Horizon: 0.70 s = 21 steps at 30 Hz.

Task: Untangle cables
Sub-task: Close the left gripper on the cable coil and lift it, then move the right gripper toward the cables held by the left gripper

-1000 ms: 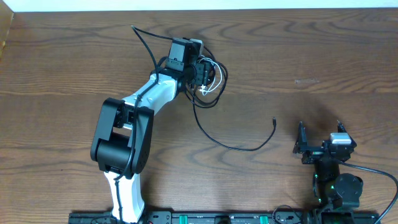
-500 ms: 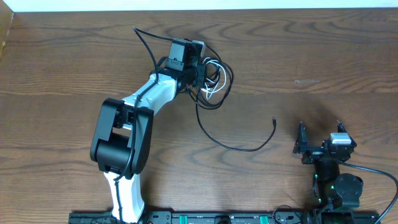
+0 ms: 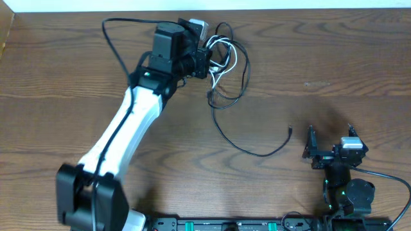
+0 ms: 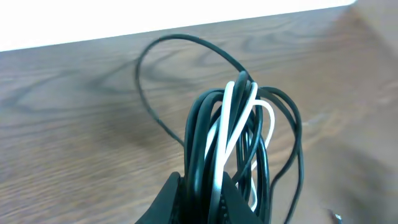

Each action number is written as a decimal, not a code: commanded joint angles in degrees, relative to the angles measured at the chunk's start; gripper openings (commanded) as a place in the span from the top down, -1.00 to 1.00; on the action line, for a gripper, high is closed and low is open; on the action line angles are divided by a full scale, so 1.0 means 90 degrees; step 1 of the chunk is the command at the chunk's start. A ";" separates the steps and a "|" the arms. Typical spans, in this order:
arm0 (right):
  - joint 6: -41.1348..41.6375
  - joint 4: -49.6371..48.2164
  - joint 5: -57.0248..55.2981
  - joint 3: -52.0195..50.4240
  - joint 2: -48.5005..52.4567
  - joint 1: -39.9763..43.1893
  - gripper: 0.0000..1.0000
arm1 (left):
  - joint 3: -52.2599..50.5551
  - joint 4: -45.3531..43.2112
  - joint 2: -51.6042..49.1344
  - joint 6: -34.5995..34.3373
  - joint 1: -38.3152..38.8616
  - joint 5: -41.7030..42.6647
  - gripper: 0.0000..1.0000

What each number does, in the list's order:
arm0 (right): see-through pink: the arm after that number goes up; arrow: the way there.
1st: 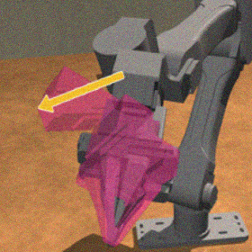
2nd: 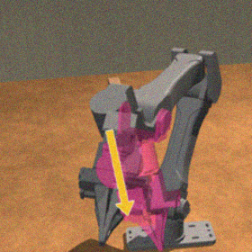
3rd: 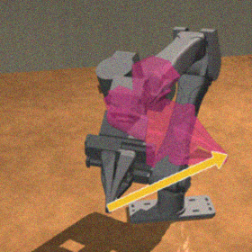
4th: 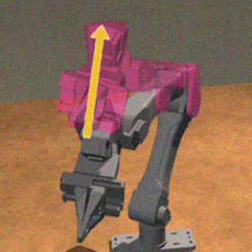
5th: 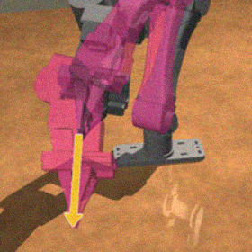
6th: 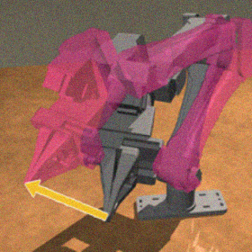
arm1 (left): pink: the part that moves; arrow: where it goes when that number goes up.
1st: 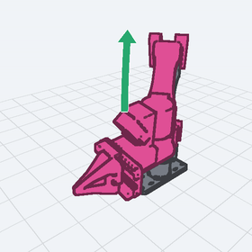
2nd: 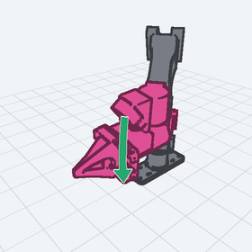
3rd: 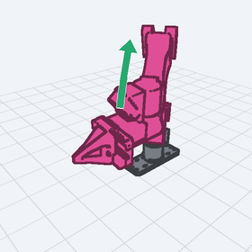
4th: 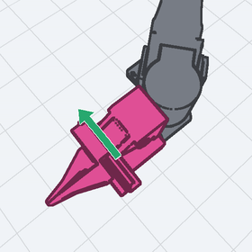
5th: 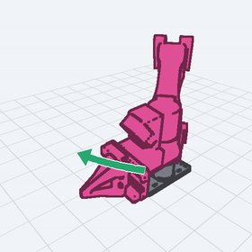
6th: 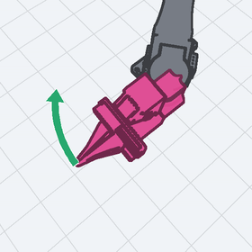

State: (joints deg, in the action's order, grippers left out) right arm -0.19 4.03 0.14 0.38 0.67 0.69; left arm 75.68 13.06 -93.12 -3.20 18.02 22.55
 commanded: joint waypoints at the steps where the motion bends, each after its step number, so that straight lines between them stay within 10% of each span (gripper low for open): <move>1: 0.0112 0.0024 -0.0070 -0.0010 -0.0041 0.0044 -0.98 | 0.0046 0.0185 0.0563 -0.0032 0.0007 0.0986 0.85; 21: 0.0112 0.0022 -0.0070 -0.0010 -0.0041 0.0044 -0.99 | 0.0046 0.0857 0.1758 0.1243 0.0007 0.2815 0.85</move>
State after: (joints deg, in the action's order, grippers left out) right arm -0.19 4.03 0.14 0.38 0.67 0.69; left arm 75.68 20.88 -78.22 2.48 18.06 39.42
